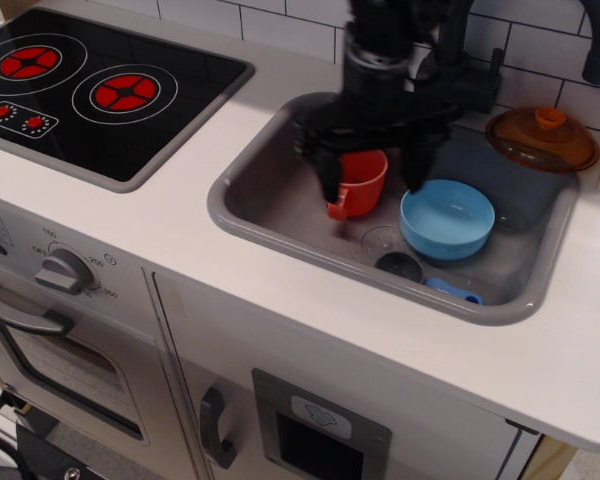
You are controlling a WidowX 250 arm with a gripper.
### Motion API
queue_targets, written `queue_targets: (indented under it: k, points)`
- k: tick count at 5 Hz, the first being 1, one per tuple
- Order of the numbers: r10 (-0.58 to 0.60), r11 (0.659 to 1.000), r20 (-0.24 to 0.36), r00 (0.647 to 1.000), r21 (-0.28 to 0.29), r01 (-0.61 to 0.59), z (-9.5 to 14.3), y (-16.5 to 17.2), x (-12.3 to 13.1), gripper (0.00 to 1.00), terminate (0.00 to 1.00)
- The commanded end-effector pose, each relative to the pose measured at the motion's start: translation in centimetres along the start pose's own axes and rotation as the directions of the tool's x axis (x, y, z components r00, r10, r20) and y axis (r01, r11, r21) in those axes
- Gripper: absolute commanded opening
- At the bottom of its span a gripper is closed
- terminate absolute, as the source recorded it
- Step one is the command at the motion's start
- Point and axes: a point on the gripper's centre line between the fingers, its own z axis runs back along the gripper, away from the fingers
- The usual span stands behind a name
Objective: Put spoon in bowl sink
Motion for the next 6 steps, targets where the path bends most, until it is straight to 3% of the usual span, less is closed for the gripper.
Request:
queue_targets:
  k: [1, 2, 3, 4, 6]
  points:
    - [0.177, 0.979, -0.038, 0.984, -0.097, -0.179, 1.3, -5.1, -1.4, 1.0, 0.0]
    - [0.192, 0.973, -0.059, 0.98, -0.12, -0.198, 0.1, -7.0, -2.6, 1.0, 0.0]
    - [0.184, 0.977, -0.115, 0.976, -0.088, -0.195, -1.3, -7.6, -4.1, 1.0, 0.0]
    - [0.194, 0.976, -0.128, 0.973, -0.077, -0.205, -1.7, -7.6, -5.3, 1.0, 0.0]
    - [0.26, 0.965, -0.093, 0.961, -0.005, -0.262, -3.7, -6.9, -6.5, 1.0, 0.0]
